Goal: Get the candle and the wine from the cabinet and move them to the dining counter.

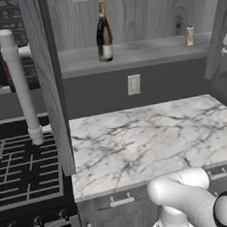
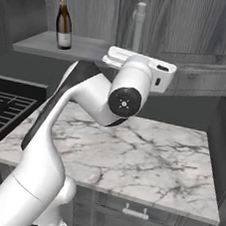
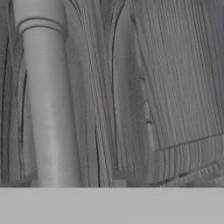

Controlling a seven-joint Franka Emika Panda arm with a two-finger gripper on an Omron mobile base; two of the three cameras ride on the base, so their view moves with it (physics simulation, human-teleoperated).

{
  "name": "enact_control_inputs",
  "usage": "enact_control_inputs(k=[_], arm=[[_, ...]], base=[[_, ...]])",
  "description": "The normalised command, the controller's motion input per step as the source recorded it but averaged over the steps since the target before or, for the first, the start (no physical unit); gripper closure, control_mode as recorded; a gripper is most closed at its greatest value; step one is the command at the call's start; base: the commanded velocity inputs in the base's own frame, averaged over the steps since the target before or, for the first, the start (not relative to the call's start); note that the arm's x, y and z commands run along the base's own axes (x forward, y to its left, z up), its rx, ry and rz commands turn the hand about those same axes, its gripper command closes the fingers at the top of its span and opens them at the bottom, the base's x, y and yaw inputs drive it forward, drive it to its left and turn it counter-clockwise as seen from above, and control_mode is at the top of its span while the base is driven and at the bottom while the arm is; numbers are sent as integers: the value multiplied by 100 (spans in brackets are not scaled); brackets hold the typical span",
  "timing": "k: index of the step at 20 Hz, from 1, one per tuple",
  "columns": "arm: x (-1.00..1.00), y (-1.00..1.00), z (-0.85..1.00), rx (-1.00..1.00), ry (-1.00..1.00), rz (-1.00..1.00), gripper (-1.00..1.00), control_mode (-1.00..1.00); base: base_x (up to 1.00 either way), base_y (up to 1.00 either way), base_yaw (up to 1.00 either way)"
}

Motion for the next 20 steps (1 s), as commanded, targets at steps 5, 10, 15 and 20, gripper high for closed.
enact_control_inputs(k=[5,10,15,20], arm=[[-87,-100,-2,5,2,-1,100,-100],[-62,-66,-13,4,0,-2,-100,-100],[-52,5,-4,-1,-25,0,-100,-100],[-76,15,13,-9,-38,1,-100,-100]], base=[[0,0,0],[0,0,0],[0,0,0],[0,0,0]])
